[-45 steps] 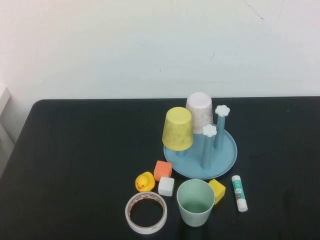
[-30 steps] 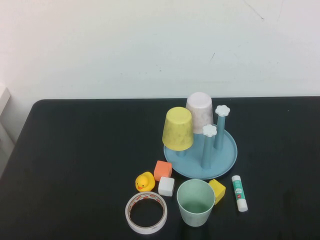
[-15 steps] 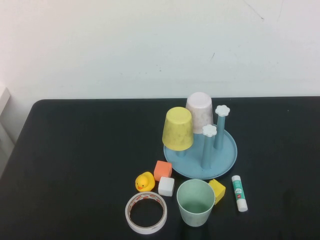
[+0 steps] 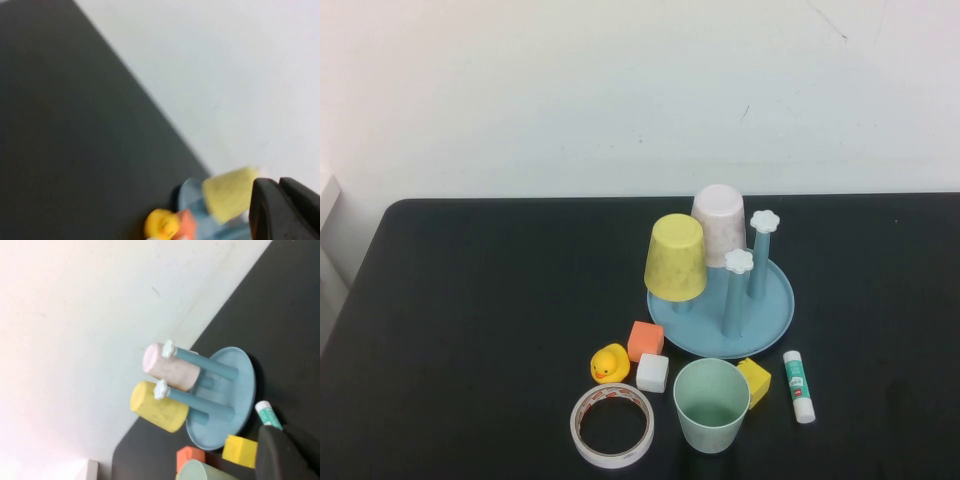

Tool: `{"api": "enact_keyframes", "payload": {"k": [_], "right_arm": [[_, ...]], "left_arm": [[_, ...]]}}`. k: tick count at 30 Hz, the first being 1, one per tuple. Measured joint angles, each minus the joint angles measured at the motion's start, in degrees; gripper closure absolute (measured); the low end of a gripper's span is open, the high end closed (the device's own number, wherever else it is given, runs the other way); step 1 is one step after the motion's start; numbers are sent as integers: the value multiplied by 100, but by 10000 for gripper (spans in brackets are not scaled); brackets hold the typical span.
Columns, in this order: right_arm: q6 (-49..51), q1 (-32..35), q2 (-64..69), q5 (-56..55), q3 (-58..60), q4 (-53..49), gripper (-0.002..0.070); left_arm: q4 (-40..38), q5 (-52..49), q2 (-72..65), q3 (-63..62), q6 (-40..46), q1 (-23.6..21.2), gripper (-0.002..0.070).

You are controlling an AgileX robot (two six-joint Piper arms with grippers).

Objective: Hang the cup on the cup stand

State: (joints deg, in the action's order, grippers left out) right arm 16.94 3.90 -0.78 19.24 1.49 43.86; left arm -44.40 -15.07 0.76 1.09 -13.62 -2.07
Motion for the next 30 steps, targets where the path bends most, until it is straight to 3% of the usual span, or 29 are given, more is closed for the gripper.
{"api": "enact_keyframes", "payload": {"k": [9,14,18,24,30], "right_arm": [[-83,0,0,-61,0,64,678],[-732,0,0,33,0,64,678],[-1188,0,0,96,0,64,678],[-1502,0,0,130,0,64,678],[-1694,0,0,140,0,64,678]], "left_arm": [[-961,884,0,0,109,0,676],[-955,509,0,-65,1409,0,676],[-378,-617,-489,-890,2747,0,676],[1324,-2485,-2746,-3003,3772,0,676],[1524,-2878,-4605,-4390,4644,313,676]]}}
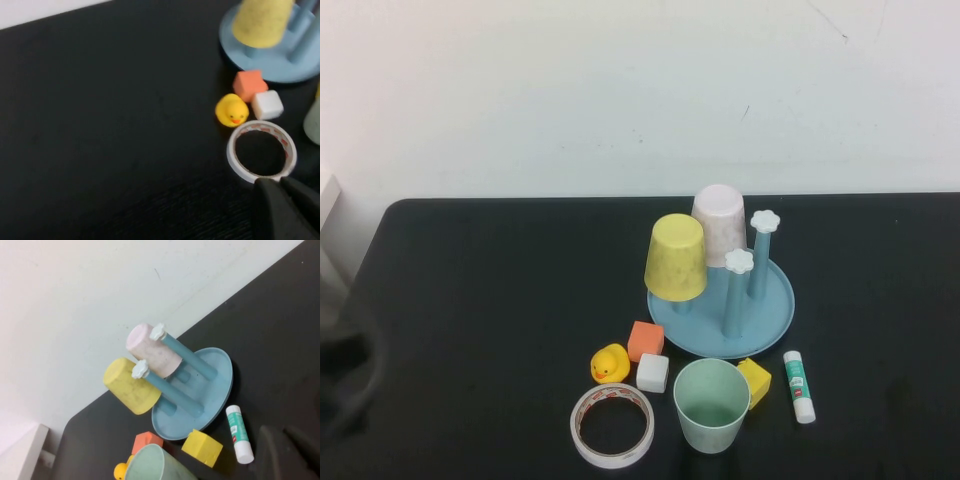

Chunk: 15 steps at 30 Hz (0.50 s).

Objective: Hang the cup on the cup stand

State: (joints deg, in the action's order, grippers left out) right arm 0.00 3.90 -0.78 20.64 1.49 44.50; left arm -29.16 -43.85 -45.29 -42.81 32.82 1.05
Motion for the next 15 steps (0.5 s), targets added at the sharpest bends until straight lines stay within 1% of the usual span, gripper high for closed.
{"api": "enact_keyframes", "payload": {"k": [2,5,10,15], "right_arm": [[-30,0,0,14,0,0,678],[-83,0,0,25,0,0,678],[-107,0,0,84,0,0,678],[-262,0,0,130,0,43,678]], "left_arm": [[155,-48,-536,-406,48,277,676],[639,-100,-1343,-871,-46,855,676],[1614,-211,-2576,-1577,-710,1877,676],[2420,-440,-3596,-2439,-1380,2948,676]]}}
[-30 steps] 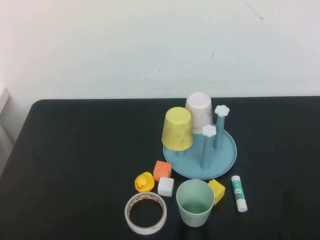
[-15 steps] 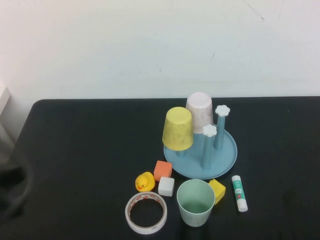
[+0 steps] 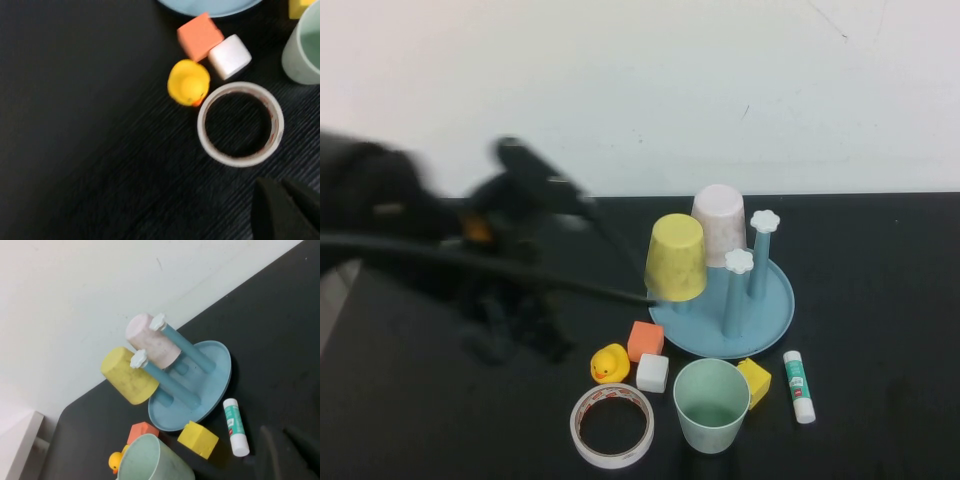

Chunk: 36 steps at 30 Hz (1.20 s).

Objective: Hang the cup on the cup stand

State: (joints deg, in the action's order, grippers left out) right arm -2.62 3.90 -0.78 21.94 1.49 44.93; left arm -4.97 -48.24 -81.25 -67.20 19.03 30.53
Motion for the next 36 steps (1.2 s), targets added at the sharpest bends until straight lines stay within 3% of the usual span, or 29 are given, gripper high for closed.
{"api": "enact_keyframes", "payload": {"k": [4,6,11,14,33,36], "right_arm": [[-10,0,0,36,0,3,678],[-10,0,0,36,0,13,678],[-33,0,0,49,0,13,678],[-33,0,0,70,0,13,678],[-90,0,0,73,0,45,678],[-90,0,0,83,0,45,678]], "left_arm": [[497,-285,-820,-651,-406,595,655],[577,-520,-1264,-1006,-481,828,589],[-122,-846,-2235,-1741,-683,1032,250],[-482,-796,-2710,-2023,-827,1047,144],[-493,67,-4126,-2310,-1333,1051,207],[-465,155,-4229,-2310,-1336,1051,246]]}}
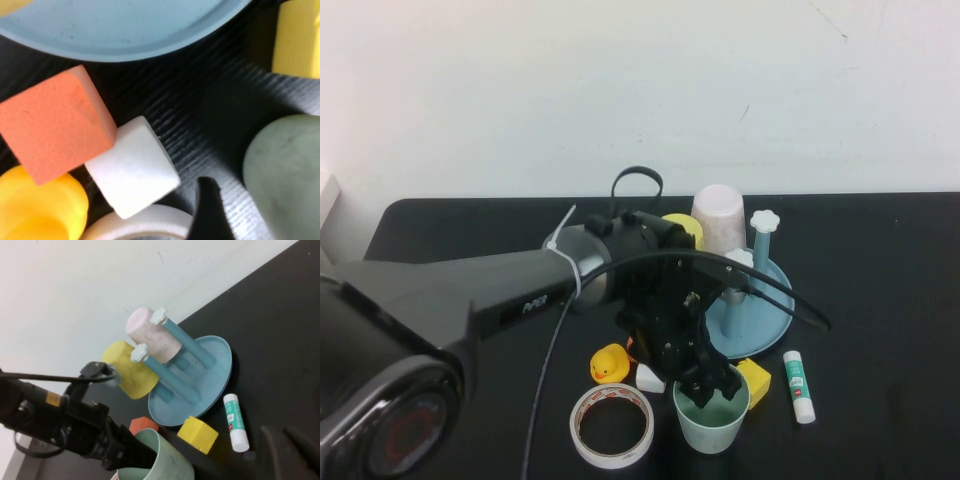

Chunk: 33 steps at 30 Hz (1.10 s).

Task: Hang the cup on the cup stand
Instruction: Pick up the cup from the table, then adjust the cup with two arms

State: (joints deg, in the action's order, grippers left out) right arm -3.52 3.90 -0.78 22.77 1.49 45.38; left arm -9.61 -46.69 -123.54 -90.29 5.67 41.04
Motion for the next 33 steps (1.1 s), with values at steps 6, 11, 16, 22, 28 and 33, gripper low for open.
{"api": "enact_keyframes", "payload": {"k": [6,11,16,22,28,33], "right_arm": [[0,0,0,0,0,0,678],[0,0,0,0,0,0,678],[0,0,0,12,0,0,678],[-13,0,0,15,0,0,678],[-327,0,0,35,0,212,678],[-530,0,0,69,0,354,678]], "left_arm": [[13,89,-203,0,0,0,446],[102,113,-227,-25,-31,0,640],[239,37,152,18,46,9,655],[426,418,1875,1023,280,181,655],[435,1693,3939,2860,304,551,655],[424,3134,5402,4359,292,724,655]]}}
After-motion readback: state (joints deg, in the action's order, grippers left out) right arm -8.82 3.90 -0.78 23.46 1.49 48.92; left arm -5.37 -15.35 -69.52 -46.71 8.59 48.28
